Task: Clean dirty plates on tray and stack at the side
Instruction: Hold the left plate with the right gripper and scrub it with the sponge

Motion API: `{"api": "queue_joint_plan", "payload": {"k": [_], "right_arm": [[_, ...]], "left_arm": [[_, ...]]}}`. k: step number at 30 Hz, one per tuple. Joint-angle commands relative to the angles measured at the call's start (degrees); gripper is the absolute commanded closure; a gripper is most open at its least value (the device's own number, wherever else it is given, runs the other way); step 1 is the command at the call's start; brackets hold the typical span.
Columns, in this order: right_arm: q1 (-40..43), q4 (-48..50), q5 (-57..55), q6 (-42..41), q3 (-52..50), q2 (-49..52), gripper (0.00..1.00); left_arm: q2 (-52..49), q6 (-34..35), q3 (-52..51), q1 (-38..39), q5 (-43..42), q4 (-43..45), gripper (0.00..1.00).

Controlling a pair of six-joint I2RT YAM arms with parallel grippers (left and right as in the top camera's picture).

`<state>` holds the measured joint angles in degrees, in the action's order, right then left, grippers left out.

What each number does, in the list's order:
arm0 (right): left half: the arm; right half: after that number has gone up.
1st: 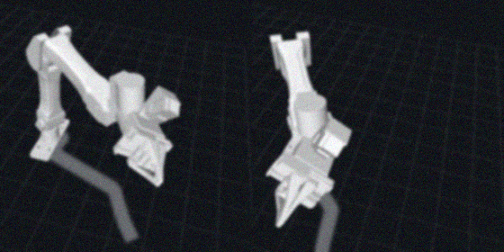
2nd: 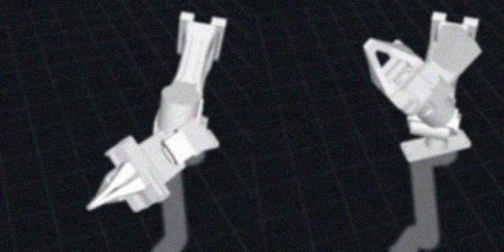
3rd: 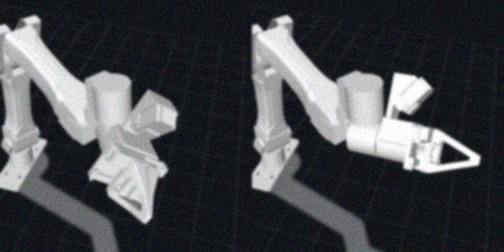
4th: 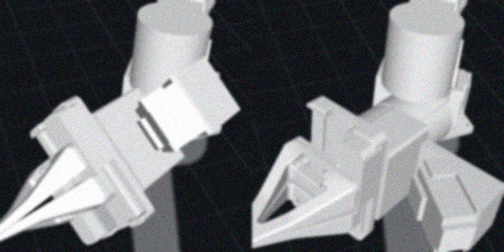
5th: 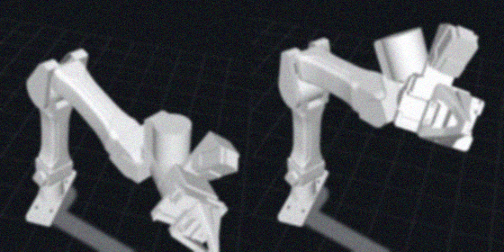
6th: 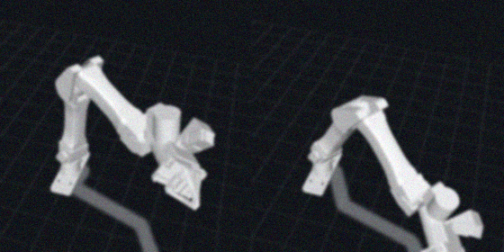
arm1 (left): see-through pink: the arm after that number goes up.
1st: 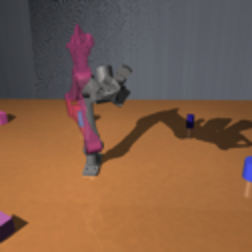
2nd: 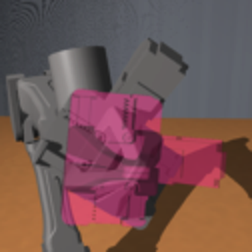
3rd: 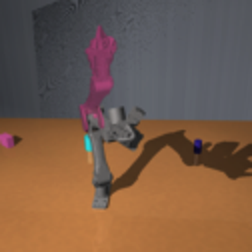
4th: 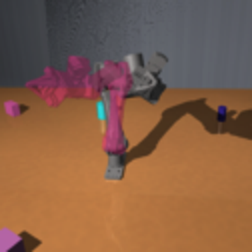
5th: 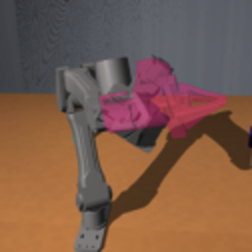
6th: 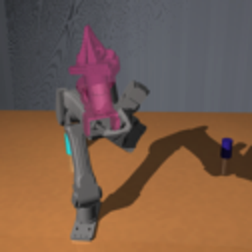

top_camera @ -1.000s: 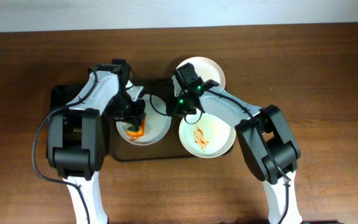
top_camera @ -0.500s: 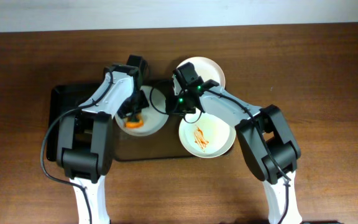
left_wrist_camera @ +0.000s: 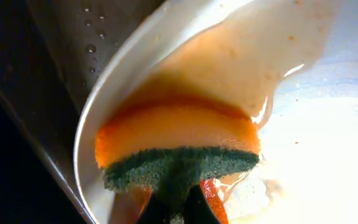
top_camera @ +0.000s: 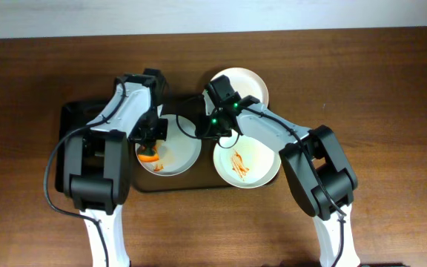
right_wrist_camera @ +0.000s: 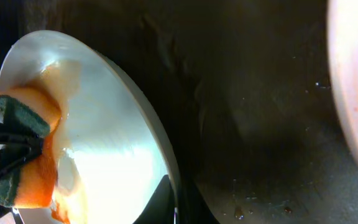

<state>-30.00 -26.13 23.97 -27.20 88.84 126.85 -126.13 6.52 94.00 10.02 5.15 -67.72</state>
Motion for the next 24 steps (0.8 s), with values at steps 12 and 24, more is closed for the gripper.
{"api": "queue_joint_plan", "payload": {"k": [12, 24], "right_arm": [[-2.2, -3.1, -0.9, -1.9, -0.5, 1.0, 0.96], [-2.1, -2.8, -2.3, -2.3, -0.5, 1.0, 0.96]], "left_arm": [[-3.5, 5.3, -0.8, 0.3, -13.6, 25.4, 1.0], [-3.5, 8.7, 13.2, 0.4, -1.2, -10.2, 1.0]]}}
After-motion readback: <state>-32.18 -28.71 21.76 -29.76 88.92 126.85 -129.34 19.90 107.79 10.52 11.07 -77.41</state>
